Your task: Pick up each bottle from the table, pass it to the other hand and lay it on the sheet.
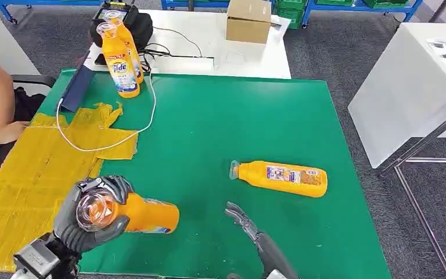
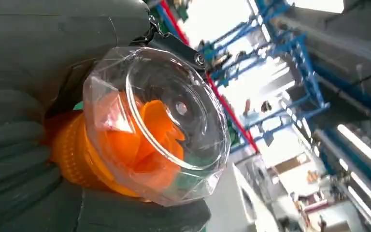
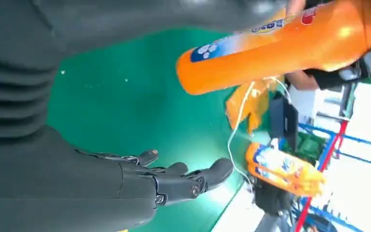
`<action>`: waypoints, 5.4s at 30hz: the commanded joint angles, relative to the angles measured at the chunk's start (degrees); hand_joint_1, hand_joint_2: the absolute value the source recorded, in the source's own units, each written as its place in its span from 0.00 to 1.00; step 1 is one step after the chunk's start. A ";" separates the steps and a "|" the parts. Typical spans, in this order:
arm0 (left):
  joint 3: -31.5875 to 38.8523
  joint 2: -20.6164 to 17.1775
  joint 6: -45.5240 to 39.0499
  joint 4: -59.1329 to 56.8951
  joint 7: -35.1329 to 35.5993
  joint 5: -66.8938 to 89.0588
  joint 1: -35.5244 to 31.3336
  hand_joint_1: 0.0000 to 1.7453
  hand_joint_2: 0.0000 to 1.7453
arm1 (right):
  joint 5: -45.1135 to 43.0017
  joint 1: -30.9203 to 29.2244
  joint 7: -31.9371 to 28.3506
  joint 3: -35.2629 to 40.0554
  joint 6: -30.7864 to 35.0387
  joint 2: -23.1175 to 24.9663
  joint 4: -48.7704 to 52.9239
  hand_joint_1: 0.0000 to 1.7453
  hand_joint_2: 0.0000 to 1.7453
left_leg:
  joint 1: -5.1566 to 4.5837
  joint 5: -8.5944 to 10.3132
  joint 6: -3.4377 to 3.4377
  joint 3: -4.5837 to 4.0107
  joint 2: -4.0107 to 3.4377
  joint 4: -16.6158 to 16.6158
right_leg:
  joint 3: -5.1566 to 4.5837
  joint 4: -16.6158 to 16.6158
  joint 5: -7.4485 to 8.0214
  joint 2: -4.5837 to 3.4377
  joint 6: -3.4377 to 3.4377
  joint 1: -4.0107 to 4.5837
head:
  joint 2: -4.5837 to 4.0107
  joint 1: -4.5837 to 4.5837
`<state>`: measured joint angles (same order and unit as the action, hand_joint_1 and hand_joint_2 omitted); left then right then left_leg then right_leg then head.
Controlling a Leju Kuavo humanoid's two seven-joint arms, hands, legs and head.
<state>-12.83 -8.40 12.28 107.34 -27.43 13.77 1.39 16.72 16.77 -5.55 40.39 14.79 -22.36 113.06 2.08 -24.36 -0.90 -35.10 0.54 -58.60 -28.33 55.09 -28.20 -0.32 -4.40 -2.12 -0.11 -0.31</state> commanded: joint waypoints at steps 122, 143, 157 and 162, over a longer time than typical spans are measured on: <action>-7.41 8.98 10.22 -14.19 14.58 -15.99 -4.08 0.00 1.00 | 7.56 -13.27 3.18 -6.52 -17.08 24.31 -23.91 1.00 1.00 | -0.25 0.43 0.31 -0.48 0.08 0.03 | -0.44 0.06 0.23 0.24 -0.13 -0.25 | 0.00 -0.02; -14.03 8.01 10.72 -13.39 10.23 -13.17 -5.84 0.00 1.00 | 5.12 -14.26 3.73 -1.12 -18.17 21.30 -29.10 1.00 1.00 | -0.27 0.43 0.32 -0.45 0.13 0.05 | -0.38 0.04 0.22 0.28 -0.14 -0.27 | 0.00 -0.02; -15.59 5.97 11.48 -13.78 6.67 -10.81 -5.24 1.00 1.00 | 4.59 -12.65 3.10 -1.06 -16.25 20.09 -26.73 1.00 1.00 | -0.28 0.43 0.31 -0.46 0.13 0.05 | -0.42 0.07 0.21 0.27 -0.15 -0.29 | 0.00 -0.02; -15.45 5.51 11.18 -13.28 5.66 -9.92 -4.75 1.00 1.00 | 4.81 -12.26 2.55 -1.64 -14.58 20.09 -25.26 1.00 1.00 | -0.29 0.43 0.33 -0.43 0.11 0.06 | -0.39 0.05 0.21 0.27 -0.09 -0.28 | 0.00 -0.02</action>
<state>-25.05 -1.05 22.82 95.14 -20.55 2.95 -2.35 21.42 5.15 -2.95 38.51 -1.49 -1.22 88.32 1.80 -23.92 -0.67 -35.65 0.66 -58.60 -28.87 55.22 -27.97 -0.10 -4.73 -2.44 -0.11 -0.33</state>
